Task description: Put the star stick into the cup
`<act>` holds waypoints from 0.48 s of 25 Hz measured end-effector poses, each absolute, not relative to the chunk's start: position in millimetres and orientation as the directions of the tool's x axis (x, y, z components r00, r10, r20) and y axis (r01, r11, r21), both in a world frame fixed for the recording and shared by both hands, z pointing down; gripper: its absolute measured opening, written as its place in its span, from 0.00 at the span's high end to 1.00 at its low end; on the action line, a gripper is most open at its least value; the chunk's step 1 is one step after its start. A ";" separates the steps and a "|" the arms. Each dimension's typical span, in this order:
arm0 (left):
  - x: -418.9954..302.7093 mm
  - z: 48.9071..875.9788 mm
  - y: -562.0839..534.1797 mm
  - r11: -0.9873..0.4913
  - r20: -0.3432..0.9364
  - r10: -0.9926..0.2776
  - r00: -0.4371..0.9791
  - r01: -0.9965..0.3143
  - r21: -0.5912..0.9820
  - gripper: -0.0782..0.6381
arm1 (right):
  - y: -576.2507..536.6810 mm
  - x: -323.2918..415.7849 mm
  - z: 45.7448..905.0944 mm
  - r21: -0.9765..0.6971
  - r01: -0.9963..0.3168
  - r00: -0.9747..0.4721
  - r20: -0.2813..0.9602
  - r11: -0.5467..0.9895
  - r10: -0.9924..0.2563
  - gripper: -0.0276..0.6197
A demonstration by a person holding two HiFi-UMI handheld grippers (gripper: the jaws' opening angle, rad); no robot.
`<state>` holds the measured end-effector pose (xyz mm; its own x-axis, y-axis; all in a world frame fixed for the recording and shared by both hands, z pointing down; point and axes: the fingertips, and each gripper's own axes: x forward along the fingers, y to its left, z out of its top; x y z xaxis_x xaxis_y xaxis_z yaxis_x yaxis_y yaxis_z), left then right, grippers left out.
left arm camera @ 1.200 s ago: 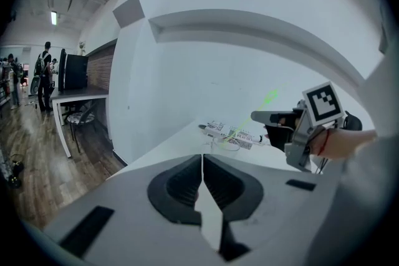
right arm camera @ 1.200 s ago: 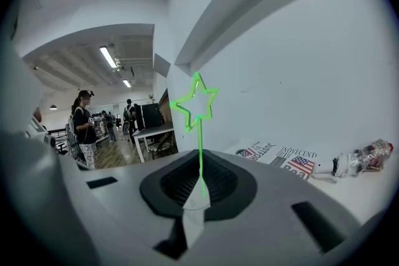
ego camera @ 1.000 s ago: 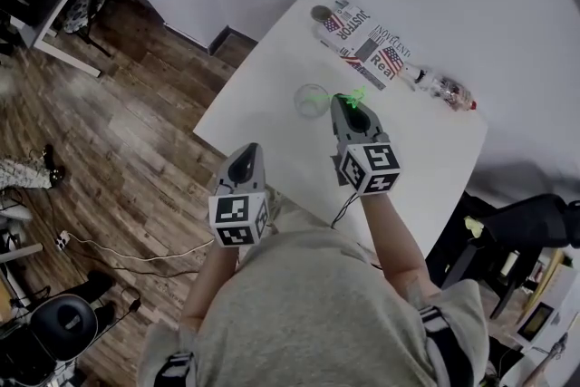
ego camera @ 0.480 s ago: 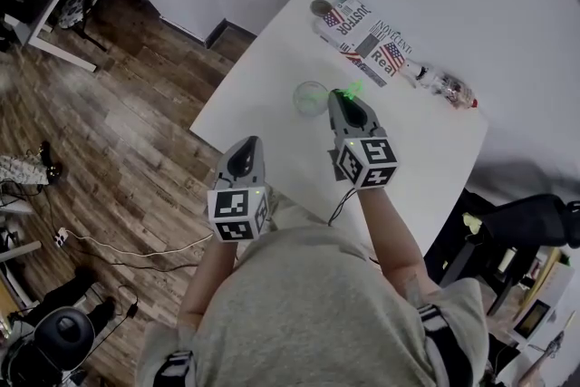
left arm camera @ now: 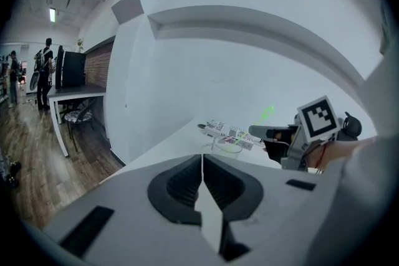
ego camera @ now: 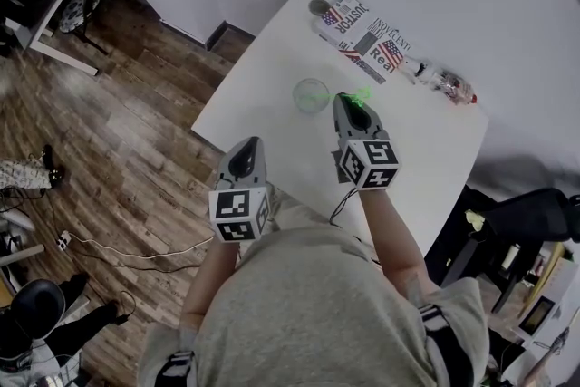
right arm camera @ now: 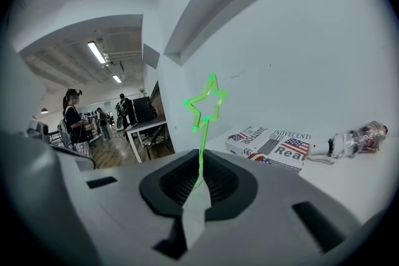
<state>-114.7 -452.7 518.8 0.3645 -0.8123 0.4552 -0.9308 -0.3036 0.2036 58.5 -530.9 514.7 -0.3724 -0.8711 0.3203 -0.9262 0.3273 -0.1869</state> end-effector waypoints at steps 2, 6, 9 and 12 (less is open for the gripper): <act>-114.6 517.3 -449.8 -0.306 0.452 -0.813 0.366 -0.930 0.203 0.88 | -527.0 60.2 516.0 -0.185 -0.929 -0.365 0.326 0.320 -0.872 0.93; -115.9 515.1 -444.4 -0.307 0.449 -0.816 0.365 -0.931 0.200 0.88 | -522.3 61.8 518.2 -0.183 -0.933 -0.354 0.332 0.308 -0.874 0.92; -116.9 513.0 -439.9 -0.308 0.446 -0.817 0.366 -0.930 0.198 0.88 | -519.5 62.9 519.9 -0.185 -0.938 -0.342 0.339 0.294 -0.876 0.92; -119.3 510.6 -433.7 -0.306 0.442 -0.820 0.363 -0.931 0.197 0.88 | -515.2 62.5 521.5 -0.182 -0.940 -0.337 0.350 0.290 -0.874 0.92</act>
